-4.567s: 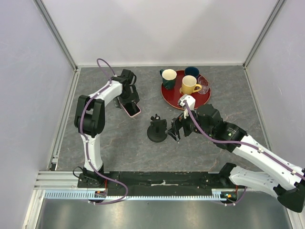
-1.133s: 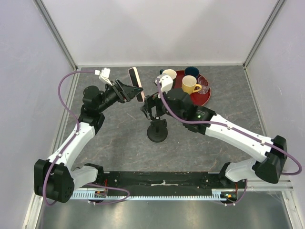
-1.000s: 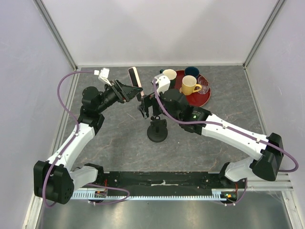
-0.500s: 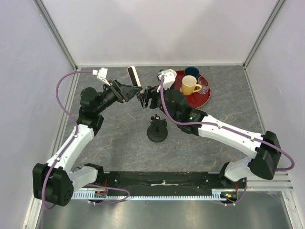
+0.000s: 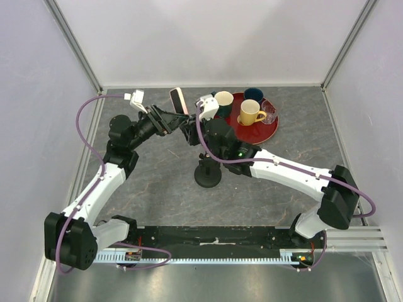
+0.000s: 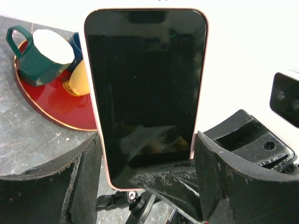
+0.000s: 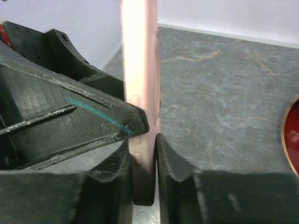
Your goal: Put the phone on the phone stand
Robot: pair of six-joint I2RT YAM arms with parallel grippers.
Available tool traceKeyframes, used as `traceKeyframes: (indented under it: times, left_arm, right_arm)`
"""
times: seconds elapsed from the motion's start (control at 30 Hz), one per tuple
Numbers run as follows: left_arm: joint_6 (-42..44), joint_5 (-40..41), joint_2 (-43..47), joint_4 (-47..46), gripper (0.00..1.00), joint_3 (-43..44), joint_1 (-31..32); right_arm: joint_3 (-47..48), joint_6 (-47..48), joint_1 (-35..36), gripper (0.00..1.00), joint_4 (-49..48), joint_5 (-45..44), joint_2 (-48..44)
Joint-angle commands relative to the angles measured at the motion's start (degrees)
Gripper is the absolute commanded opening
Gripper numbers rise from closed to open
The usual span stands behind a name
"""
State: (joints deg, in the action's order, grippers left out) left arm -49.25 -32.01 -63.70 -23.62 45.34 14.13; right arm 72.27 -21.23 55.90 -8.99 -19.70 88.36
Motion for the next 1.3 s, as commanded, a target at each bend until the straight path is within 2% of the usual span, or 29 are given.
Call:
traceKeyframes:
  times: [0.0, 0.03, 0.07, 0.13, 0.17, 0.27, 0.43, 0.63, 0.73, 0.9, 1.03, 1.17, 1.27]
  left_arm:
    - [-1.99, -2.08, -0.37, -4.60, 0.02, 1.59, 0.20]
    - [-1.72, -3.05, -1.07, -4.86, 0.02, 1.85, 0.20]
    - [-1.72, -3.93, -1.51, -5.56, 0.15, 2.29, 0.20]
    - [-1.63, -6.57, -2.04, -6.70, 0.33, 2.47, 0.11]
    - [-1.63, -7.01, -2.48, -6.97, 0.52, 2.38, 0.19]
    - [-0.94, -9.12, -2.65, -7.23, 0.70, 2.82, 0.11]
    - [3.02, -13.78, -1.95, -8.99, 0.74, 2.82, 0.11]
    - [5.39, -15.89, -1.60, -9.87, 0.75, 2.82, 0.11]
    - [4.61, -18.96, -2.74, -11.62, 0.77, 3.17, 0.20]
    - [2.94, -25.71, -4.50, -17.59, 0.77, 4.05, 0.20]
    - [2.84, -30.39, -3.28, -22.17, 0.78, 4.05, 0.20]
    - [9.69, -32.06, 1.37, -18.75, 0.82, 3.79, 0.20]
    - [12.43, -34.94, 1.92, -17.78, 0.86, 3.88, 0.20]
  right_arm:
    - [1.65, 1.63, -0.53, 0.14, -0.23, -3.14, -0.37]
    - [1.30, 2.24, -0.62, 0.00, -0.32, -3.58, -1.34]
    - [0.25, 2.86, -0.79, 0.00, -0.50, -3.76, -1.78]
    - [-0.63, 4.00, -1.14, 0.00, -0.59, -3.76, -3.36]
    - [-1.51, 5.14, -1.32, 0.00, -0.59, -3.76, -4.06]
    - [-3.88, 7.16, -2.55, 0.00, -0.24, -2.97, -7.75]
    - [-5.82, 8.40, -9.03, 0.00, 4.06, 1.06, -14.95]
    - [-5.21, 12.26, -18.36, 0.00, 16.53, 10.73, -22.95]
    - [-4.42, 15.07, -19.77, 0.00, 22.78, 17.83, -26.38]
    - [1.28, 17.37, -19.95, 0.00, 35.17, 39.24, -26.84]
    - [3.84, 18.68, -19.95, 0.00, 43.51, 45.45, -26.22]
    - [4.46, 20.44, -20.04, 0.00, 47.92, 47.03, -26.39]
    - [4.20, 20.79, -19.95, 0.00, 48.98, 52.03, -27.01]
